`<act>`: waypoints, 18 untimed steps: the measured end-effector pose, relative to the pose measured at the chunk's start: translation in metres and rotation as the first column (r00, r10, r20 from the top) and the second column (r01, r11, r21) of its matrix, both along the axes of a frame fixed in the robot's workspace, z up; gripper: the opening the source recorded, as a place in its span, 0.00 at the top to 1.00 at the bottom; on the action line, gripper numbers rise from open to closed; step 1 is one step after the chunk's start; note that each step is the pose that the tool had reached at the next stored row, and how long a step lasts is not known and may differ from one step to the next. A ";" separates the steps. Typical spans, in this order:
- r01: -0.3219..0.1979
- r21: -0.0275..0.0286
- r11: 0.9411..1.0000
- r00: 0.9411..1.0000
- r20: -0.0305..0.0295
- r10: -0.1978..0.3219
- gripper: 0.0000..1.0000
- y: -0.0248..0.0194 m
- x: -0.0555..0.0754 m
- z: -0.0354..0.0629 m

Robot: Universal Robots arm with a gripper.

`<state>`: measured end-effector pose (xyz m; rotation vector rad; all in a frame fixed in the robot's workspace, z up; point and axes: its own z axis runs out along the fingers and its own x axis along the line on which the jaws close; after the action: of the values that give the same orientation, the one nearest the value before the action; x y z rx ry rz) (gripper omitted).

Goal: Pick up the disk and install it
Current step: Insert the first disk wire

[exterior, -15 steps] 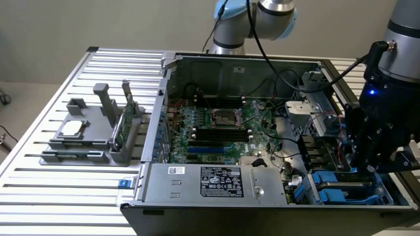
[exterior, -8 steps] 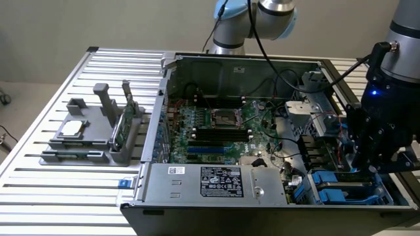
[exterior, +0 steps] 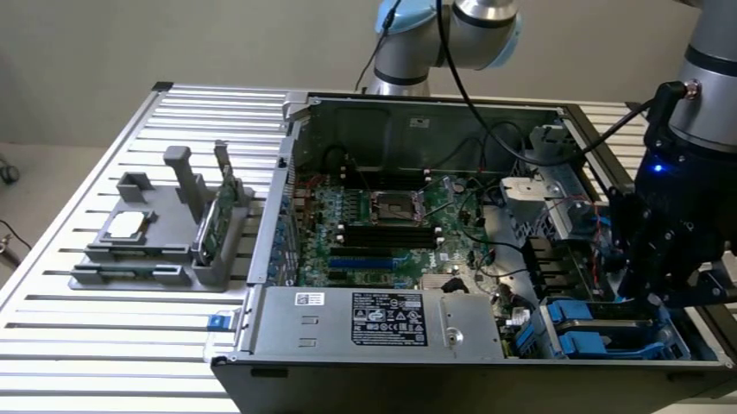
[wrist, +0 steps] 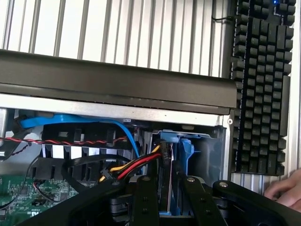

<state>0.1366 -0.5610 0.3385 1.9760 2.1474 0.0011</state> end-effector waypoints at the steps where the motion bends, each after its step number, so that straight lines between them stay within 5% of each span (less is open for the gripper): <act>1: 0.000 0.000 1.000 1.000 0.000 0.000 0.73 -0.0001 0.000 -0.0002; 11: -0.002 0.000 1.000 1.000 0.000 0.002 0.73 0.0000 0.000 -0.0018; 13: -0.002 0.000 1.000 1.000 0.000 0.002 0.82 0.0000 0.000 -0.0020; 18: -0.002 0.000 1.000 1.000 0.000 0.002 0.83 -0.0001 0.000 -0.0011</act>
<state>0.1371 -0.5610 0.3374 1.9738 2.1493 0.0013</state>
